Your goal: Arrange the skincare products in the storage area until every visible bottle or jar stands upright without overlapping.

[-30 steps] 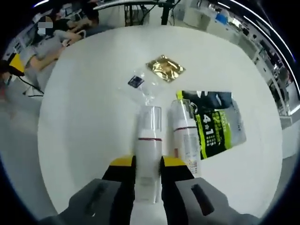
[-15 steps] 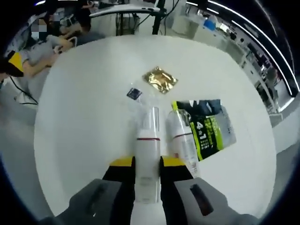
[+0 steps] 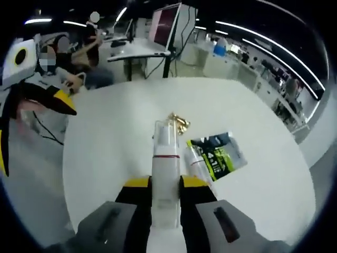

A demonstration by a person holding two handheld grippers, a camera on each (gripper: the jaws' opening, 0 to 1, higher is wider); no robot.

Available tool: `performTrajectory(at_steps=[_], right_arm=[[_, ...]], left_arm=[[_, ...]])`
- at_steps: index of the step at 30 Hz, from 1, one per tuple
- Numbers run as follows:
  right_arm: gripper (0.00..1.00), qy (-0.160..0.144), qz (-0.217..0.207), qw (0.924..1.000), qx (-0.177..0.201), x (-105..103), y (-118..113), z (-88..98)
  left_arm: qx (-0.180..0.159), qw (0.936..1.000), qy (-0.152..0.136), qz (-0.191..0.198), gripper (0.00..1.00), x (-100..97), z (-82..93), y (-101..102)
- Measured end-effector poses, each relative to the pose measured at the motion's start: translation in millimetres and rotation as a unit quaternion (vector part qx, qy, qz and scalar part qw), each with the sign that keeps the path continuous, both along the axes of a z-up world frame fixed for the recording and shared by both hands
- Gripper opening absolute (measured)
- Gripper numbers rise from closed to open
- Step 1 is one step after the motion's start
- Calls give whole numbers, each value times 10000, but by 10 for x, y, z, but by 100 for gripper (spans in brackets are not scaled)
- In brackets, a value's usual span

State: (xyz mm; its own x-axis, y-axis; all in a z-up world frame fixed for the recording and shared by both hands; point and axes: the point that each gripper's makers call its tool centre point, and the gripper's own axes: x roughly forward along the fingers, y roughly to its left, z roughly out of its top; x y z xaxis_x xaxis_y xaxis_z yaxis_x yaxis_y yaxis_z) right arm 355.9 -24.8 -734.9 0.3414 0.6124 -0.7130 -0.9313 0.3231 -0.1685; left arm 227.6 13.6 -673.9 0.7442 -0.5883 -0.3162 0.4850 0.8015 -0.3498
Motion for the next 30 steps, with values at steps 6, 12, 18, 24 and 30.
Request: performTrajectory(at_steps=[6,12,18,24,30], right_arm=[[18,-86,-415,9961,778,-193,-68,408],[18,-307,-462,9928,1064,-346,-127,689],[18,-545,-375,9905,1203,-470,-158,797],[19,-1247,-18,9815,1455,-645,-128,1032],[19,-1783,67,9728,1476,-790,-146,1224]], left_arm=[[-495,9986,-106,170,74,41,215,-29],[-468,9986,-217,79,73,103,352,-52],[-697,9970,-341,54,73,177,562,-80],[-806,9958,-443,-30,72,210,732,-152],[-908,9945,-509,-127,66,216,855,-237]])
